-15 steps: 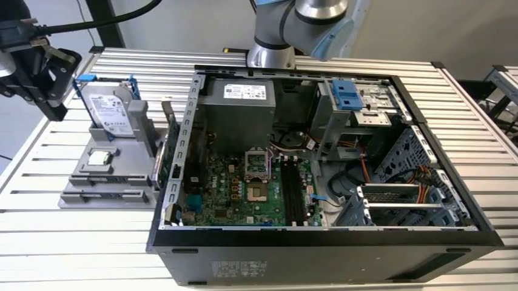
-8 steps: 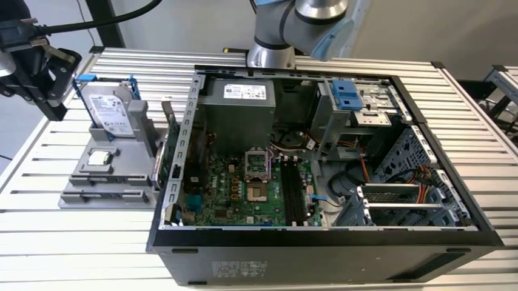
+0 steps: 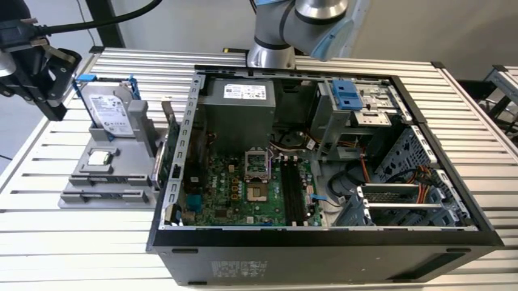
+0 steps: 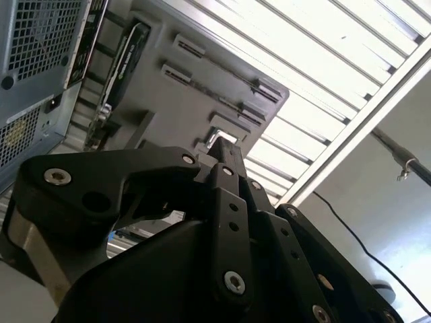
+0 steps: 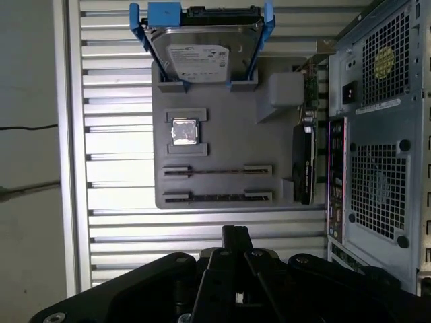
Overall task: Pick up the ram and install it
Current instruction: 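Reach for the ram, then pick up the ram and move it above insertion slot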
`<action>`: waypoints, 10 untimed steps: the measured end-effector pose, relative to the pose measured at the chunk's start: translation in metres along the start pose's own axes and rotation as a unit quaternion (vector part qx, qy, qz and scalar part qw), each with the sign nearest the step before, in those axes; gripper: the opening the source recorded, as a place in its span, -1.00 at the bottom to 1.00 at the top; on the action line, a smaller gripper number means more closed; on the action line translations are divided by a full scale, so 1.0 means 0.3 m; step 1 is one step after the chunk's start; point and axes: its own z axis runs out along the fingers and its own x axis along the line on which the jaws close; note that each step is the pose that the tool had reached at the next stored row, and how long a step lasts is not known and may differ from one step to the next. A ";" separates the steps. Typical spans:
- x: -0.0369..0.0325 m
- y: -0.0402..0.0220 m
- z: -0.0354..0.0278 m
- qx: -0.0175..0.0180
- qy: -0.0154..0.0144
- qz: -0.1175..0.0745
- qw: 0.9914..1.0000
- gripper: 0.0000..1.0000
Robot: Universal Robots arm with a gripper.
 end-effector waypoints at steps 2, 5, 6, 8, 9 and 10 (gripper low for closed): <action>0.000 0.000 0.000 0.000 0.000 -0.002 1.000 -1.00; 0.000 0.000 0.000 0.000 0.001 -0.010 1.000 -1.00; 0.000 0.000 -0.001 0.000 0.001 -0.014 1.000 -1.00; 0.000 0.000 -0.001 0.000 0.001 -0.022 1.000 -1.00; 0.000 0.000 -0.001 0.000 0.002 -0.027 1.000 -1.00; 0.000 0.000 -0.001 -0.001 0.002 -0.032 0.999 -1.00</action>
